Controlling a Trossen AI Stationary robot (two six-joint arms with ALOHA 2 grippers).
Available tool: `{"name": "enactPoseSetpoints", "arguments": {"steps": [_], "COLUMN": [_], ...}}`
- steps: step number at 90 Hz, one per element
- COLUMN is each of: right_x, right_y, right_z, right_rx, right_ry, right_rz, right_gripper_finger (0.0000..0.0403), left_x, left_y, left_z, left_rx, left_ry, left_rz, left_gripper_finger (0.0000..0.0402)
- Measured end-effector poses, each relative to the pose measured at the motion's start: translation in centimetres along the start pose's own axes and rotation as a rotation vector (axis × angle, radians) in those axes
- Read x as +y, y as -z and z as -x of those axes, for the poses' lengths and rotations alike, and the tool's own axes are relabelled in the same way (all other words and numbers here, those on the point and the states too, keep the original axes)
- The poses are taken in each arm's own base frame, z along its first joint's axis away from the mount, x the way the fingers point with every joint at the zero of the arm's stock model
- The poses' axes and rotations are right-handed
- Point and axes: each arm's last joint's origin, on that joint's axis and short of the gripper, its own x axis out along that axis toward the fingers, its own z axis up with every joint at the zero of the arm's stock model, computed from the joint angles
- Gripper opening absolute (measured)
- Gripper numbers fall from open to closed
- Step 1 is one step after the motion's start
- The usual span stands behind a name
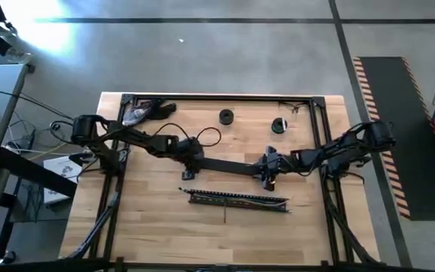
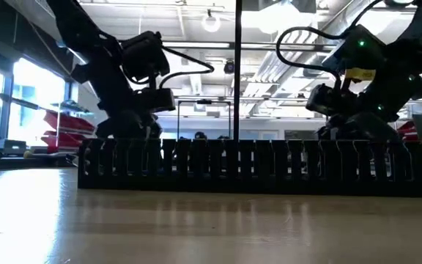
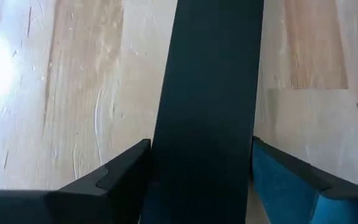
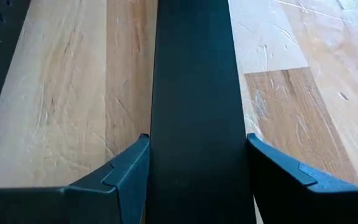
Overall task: Ziptie cables
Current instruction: Close the black cable duct
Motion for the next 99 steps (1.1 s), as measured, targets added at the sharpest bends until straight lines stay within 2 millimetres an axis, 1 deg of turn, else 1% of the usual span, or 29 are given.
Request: {"name": "enactPoseSetpoints", "arguments": {"steps": [23, 33, 47, 62, 71, 76, 87, 93, 99], "right_x": [0.1, 0.1, 0.1, 0.1, 0.1, 0.1, 0.1, 0.1, 0.1], "right_y": [0.0, 0.0, 0.0, 0.0, 0.0, 0.0, 0.0, 0.0, -0.1], "right_z": [0.1, 0.1, 0.1, 0.1, 0.1, 0.1, 0.1, 0.1, 0.1], "right_rx": [0.004, 0.005, 0.01, 0.01, 0.01, 0.01, 0.004, -0.003, -0.007], "right_ry": [-0.023, -0.026, -0.029, -0.03, -0.032, -0.036, -0.038, -0.038, -0.039], "right_rz": [-0.002, -0.005, -0.008, -0.011, -0.01, -0.009, -0.014, -0.019, -0.02], "right_gripper_finger": [0.0209, 0.0209, 0.0209, 0.0209, 0.0209, 0.0209, 0.0209, 0.0209, 0.0209], "left_x": [-0.3, -0.3, 0.1, 0.4, 0.2, -0.1, -0.6, -0.9, -1.2], "left_y": [0.0, -0.1, -0.2, -0.7, 0.6, 1.8, 4.4, 5.0, 5.2], "left_z": [0.0, 0.0, -0.1, 0.5, 0.7, 0.8, 0.9, 1.1, 1.1], "left_rx": [0.001, -0.01, -0.059, -0.146, -0.26, -0.322, -0.472, -0.548, -0.556], "left_ry": [0.03, 0.034, 0.061, 0.081, 0.101, 0.102, 0.046, 0.035, 0.009], "left_rz": [-0.009, 0.01, 0.046, 0.074, 0.129, 0.163, 0.229, 0.221, 0.193], "left_gripper_finger": [0.0242, 0.0252, 0.0272, 0.0275, 0.0276, 0.0276, 0.0276, 0.0276, 0.0276]}}
